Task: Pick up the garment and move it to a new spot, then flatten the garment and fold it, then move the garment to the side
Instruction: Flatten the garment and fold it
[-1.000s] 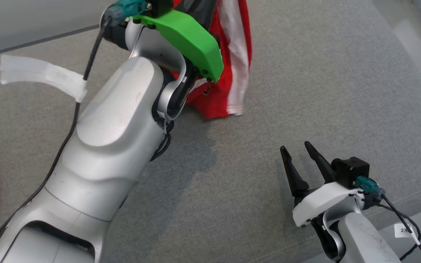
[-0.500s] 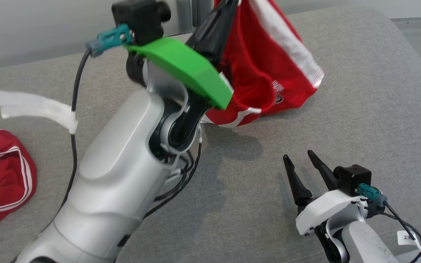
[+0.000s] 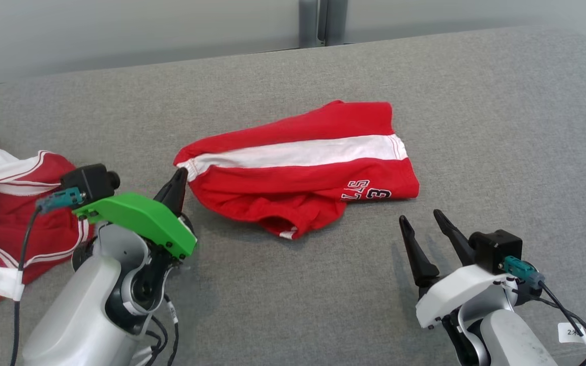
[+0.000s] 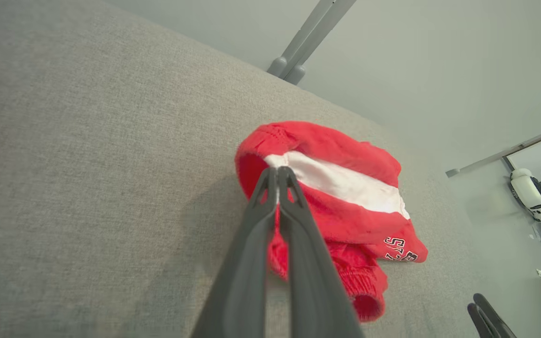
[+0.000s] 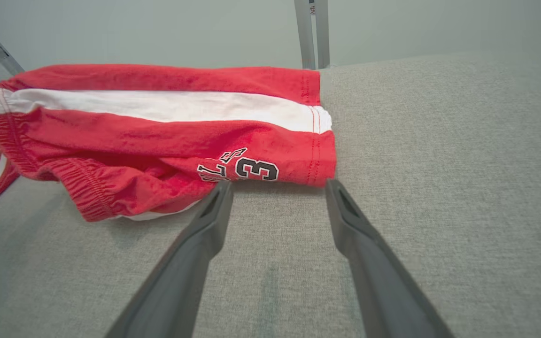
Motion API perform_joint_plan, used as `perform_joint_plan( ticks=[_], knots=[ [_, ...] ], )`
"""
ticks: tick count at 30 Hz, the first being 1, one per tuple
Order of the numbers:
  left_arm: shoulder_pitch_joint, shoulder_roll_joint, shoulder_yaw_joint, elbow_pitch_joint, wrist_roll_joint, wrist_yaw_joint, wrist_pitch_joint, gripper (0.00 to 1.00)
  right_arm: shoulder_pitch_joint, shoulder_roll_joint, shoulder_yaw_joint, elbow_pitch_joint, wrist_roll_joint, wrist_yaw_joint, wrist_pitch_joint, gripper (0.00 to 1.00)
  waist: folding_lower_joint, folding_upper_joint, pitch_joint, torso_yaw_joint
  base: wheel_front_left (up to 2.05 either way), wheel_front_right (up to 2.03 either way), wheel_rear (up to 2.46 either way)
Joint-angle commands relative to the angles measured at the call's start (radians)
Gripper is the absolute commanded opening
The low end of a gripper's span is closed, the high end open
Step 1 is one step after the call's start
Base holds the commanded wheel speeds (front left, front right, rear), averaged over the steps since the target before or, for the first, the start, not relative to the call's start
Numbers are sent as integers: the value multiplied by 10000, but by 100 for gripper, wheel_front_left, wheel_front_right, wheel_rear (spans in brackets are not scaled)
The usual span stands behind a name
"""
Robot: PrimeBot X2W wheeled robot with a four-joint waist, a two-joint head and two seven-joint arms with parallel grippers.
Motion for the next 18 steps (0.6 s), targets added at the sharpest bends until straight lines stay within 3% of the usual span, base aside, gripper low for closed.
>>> perform_joint_plan(
  ticks=[1, 6, 16, 17, 18],
  knots=[
    [273, 177, 41, 144, -74, 93, 38, 0, 43, -16, -4, -66, -59, 1, 47, 100, 0, 0, -18, 140, 0, 0, 0],
    [840, 24, 82, 216, -622, 112, 450, 0, 65, -16, -91, -161, -106, 1, 97, 100, 0, 0, 5, 195, 0, 0, 0],
    [1375, 404, 251, 363, -817, 449, 515, 0, 185, -14, -225, -281, -137, 1, 139, 100, 0, 0, 82, 182, 0, 0, 0],
    [1342, 428, 281, 412, -707, 479, 403, 60, 183, -14, -234, -288, -124, 1, 128, 100, 0, 0, 90, 180, 0, 0, 0],
    [1297, 425, 329, 458, -602, 495, 227, 100, 179, -16, -247, -296, -110, 1, 122, 100, 0, 0, 92, 185, 0, 0, 0]
  ],
)
